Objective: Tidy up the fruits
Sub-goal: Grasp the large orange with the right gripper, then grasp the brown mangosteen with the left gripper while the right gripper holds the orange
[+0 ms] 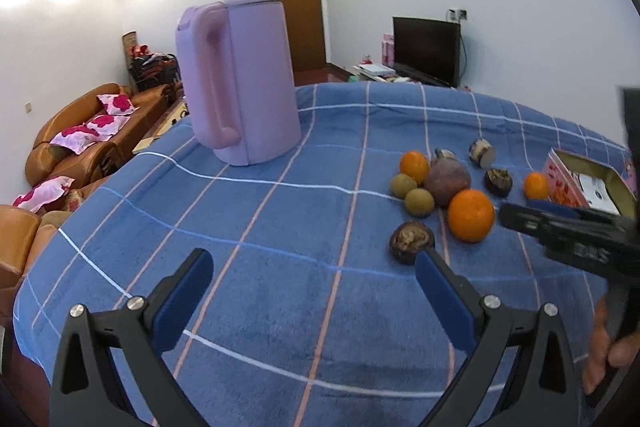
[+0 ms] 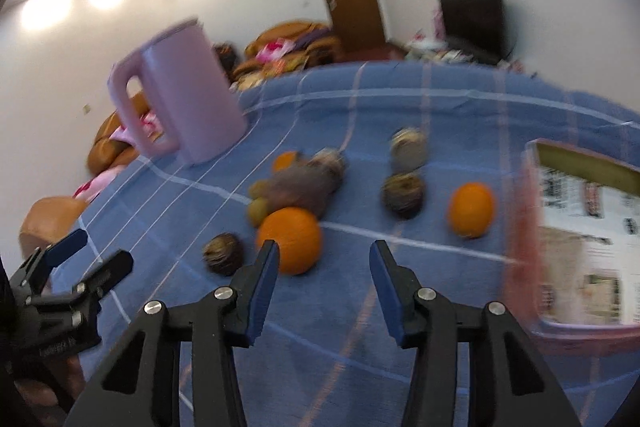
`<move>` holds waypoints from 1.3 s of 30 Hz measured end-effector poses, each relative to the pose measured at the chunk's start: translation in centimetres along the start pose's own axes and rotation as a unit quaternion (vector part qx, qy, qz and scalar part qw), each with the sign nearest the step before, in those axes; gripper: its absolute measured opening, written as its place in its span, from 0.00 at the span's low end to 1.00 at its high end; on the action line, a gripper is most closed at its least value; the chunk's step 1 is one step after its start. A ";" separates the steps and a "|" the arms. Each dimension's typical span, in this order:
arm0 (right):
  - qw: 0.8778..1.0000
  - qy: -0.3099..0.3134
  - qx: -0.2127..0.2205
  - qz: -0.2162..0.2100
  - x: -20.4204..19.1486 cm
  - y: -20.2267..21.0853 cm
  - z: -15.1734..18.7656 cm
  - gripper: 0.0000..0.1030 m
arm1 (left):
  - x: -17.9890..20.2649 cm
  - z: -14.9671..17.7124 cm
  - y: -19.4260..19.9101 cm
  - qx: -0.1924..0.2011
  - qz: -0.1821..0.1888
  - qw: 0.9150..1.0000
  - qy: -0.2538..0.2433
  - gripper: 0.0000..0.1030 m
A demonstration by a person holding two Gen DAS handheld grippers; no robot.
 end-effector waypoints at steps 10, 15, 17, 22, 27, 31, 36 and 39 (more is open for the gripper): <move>0.998 0.030 -0.047 0.015 -2.0 -4.4 -0.2 0.69 | -0.8 0.5 -0.1 -0.035 0.029 0.999 0.030 1.00; 0.997 0.044 -0.055 0.021 -2.3 -4.9 0.2 0.62 | -0.4 0.4 -0.3 -0.035 0.028 0.998 0.033 1.00; 0.998 0.043 -0.052 0.018 -2.0 -4.5 0.4 0.47 | -0.3 0.4 -0.5 -0.037 0.024 0.999 0.033 1.00; 0.999 0.043 -0.013 0.022 -1.4 -1.9 -0.1 0.47 | 0.0 0.7 -0.9 -0.049 0.032 0.997 0.043 1.00; 0.998 0.027 0.053 0.022 0.1 2.3 -1.1 0.47 | 0.5 0.3 -0.9 -0.060 0.064 0.995 0.055 0.86; 0.995 0.030 0.086 0.043 1.6 4.4 -1.4 0.47 | 1.7 0.1 -0.7 -0.057 0.072 0.995 0.037 0.80; 0.993 0.032 0.092 0.069 4.2 5.8 -1.0 0.47 | 2.9 0.2 -0.5 -0.051 0.086 0.995 0.021 0.79; 0.991 0.027 0.106 0.073 5.2 6.9 -1.3 0.47 | 4.4 -0.4 -1.1 -0.053 0.108 0.993 0.011 0.78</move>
Point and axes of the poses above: each gripper's, at about its wrist camera, not at the fingertips, and y roughly against the way its jaws point, x to its right, z to its underside, the point moved 4 cm from there along -y, roughly the way its jaws point, and after that the axes turned 3 degrees about x, right-handed, at the moved point
